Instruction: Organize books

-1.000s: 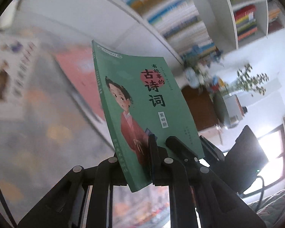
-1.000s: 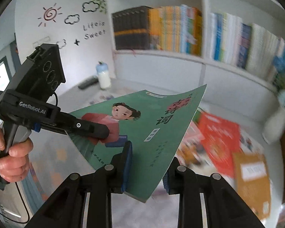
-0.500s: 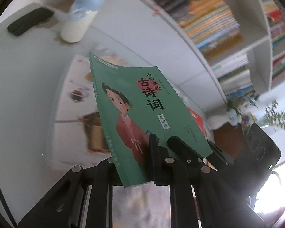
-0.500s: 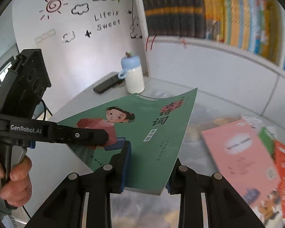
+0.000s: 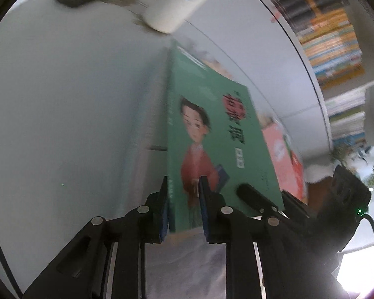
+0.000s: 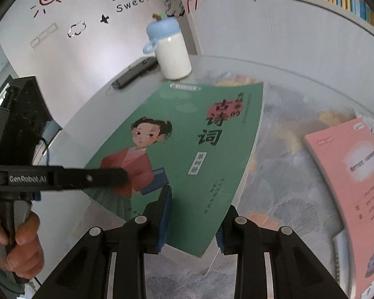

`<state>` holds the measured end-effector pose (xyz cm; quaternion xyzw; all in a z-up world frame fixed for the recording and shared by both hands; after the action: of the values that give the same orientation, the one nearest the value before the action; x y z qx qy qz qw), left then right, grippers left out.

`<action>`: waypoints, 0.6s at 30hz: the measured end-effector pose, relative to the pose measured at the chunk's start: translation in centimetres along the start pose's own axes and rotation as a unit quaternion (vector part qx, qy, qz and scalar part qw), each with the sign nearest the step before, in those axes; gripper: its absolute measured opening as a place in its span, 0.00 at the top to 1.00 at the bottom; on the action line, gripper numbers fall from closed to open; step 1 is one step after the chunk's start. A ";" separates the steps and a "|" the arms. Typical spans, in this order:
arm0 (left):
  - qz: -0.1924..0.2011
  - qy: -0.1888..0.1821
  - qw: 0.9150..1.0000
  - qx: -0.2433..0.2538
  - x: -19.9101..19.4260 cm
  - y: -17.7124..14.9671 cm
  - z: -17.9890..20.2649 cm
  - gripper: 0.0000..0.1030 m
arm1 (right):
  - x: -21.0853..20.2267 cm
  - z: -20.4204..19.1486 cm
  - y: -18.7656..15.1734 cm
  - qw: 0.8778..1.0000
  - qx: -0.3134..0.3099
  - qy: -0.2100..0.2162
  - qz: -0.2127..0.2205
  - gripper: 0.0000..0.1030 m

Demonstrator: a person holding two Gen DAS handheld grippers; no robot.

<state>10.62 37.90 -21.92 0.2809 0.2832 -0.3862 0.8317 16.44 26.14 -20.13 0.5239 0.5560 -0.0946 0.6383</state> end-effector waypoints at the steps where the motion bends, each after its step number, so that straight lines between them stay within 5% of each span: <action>1: 0.009 0.009 1.000 -0.005 -0.8 0.1 -0.6 0.84 | 0.4 -0.2 -0.2 1.000 -0.002 0.004 -0.006 0.71; 9: 0.038 0.041 0.998 0.018 -3.1 0.5 0.4 0.84 | 0.4 -0.1 -0.8 1.000 -0.005 0.015 -0.021 0.57; 14: 0.022 0.000 0.998 0.059 -0.9 0.3 6.0 0.81 | -3.5 3.7 -4.1 0.999 0.022 0.011 -0.021 0.57; 18: -0.027 -0.049 0.993 0.101 3.7 -1.7 12.4 0.81 | -7.2 9.6 -5.7 0.998 0.065 -0.022 -0.006 0.56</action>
<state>14.39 26.65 -16.49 0.3368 0.2094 -0.4485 0.8009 15.71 12.88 -19.11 0.5584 0.5378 -0.1459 0.6145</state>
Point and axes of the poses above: each gripper's, at about its wrist camera, not at the fingertips, and x roughly the way its jaws point, z to its right, y to its top, the point moved 9 cm from there along x, roughly the way its jaws point, and after that the axes turned 6 degrees about -y, right-handed, at the moved point
